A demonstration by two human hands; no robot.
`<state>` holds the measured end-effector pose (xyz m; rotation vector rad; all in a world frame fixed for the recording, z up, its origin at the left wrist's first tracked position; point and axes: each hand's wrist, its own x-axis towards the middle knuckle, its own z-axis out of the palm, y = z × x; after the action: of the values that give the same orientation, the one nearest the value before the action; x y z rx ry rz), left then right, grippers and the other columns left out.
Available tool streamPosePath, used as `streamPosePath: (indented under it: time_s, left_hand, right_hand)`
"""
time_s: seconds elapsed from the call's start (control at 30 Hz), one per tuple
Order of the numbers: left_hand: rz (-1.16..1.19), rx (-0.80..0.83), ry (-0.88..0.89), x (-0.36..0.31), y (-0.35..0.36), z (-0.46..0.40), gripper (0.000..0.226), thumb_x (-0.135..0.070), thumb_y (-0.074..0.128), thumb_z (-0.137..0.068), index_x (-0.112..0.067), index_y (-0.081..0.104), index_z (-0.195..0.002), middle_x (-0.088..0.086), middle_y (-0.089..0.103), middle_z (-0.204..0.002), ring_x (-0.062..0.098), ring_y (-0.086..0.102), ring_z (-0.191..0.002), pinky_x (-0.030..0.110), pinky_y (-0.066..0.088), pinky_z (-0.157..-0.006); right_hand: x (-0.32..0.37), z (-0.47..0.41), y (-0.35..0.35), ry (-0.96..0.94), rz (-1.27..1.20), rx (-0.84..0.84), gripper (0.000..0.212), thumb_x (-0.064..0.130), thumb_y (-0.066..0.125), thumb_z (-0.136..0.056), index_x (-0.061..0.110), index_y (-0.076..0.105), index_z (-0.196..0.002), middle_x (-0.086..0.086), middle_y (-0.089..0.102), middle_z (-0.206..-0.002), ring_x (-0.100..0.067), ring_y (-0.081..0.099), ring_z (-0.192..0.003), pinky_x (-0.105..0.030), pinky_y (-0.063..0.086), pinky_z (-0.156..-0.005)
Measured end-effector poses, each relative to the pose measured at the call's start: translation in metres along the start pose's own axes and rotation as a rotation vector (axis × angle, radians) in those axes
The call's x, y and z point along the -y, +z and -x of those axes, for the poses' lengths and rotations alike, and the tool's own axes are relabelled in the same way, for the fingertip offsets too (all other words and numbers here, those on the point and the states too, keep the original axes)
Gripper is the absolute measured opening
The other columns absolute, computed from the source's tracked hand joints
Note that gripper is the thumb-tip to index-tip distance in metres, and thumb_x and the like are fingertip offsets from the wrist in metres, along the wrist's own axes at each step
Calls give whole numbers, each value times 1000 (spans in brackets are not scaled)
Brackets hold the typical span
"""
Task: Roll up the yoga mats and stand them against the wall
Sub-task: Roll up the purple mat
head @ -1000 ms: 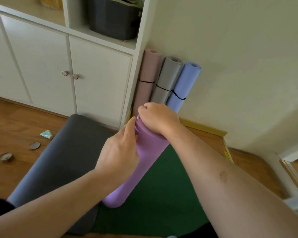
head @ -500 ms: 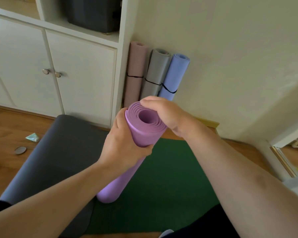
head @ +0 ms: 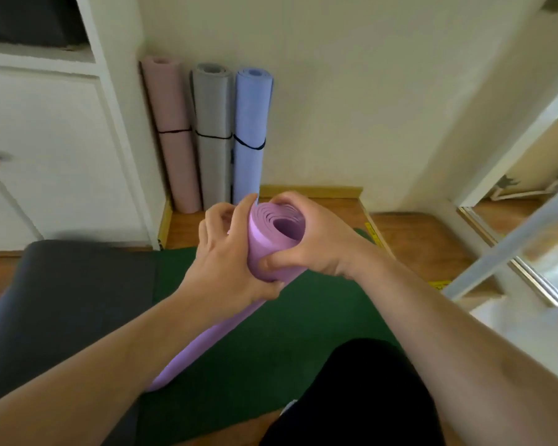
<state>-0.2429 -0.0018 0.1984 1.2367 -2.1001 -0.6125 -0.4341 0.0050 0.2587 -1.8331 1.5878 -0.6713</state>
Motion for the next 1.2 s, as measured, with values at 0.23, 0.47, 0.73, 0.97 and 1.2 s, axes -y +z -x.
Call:
streamPosePath:
  time_s: [0.23,0.47,0.73,0.97,1.2]
  left_hand:
    - [-99,181,100,-47,120,-43,140,-64,97,-41,-23,29,-156,-5,42,-145,20,43,-131,45,48,-110]
    - [-126,592,252,-69,249,-48,103,-61,92,-48,-37,44,-136,-17,55,-125,7,58,-106,37,58,-85]
    - [-151,872,331,-61,340,-20,114,-69,93,-48,-39,39,-144,-15,54,-133,14,60,-111,41,58,-87]
    - [-141,889,347,-55,352,-16,110,-59,100,-49,-38,44,-141,-13,58,-130,15,61,-108,41,57,-86]
    - [-117,917,360,-57,354,-8,109,-61,100,-46,-42,45,-138,-16,58,-128,13,61,-108,41,56,-86]
  right_hand:
    - [-132,49,-26,276,-343,-224,83,33,104,-60,37,60,-130,15,69,-120,-7,69,-106,-40,60,-98]
    - [-269,130,6,551,-696,-363,78,37,97,-69,35,57,-136,11,65,-124,-16,67,-112,-41,60,-98]
    - [-416,277,86,1245,-1065,-754,32,22,64,-105,8,62,-134,-17,71,-122,-33,73,-107,-48,64,-90]
    - [-430,411,177,1965,-456,-467,26,34,66,-99,10,68,-89,-7,67,-76,-28,68,-69,-33,59,-64]
    - [-427,398,220,2033,-574,-504,4,5,59,-97,8,57,-99,-13,60,-97,-32,65,-82,-46,66,-76]
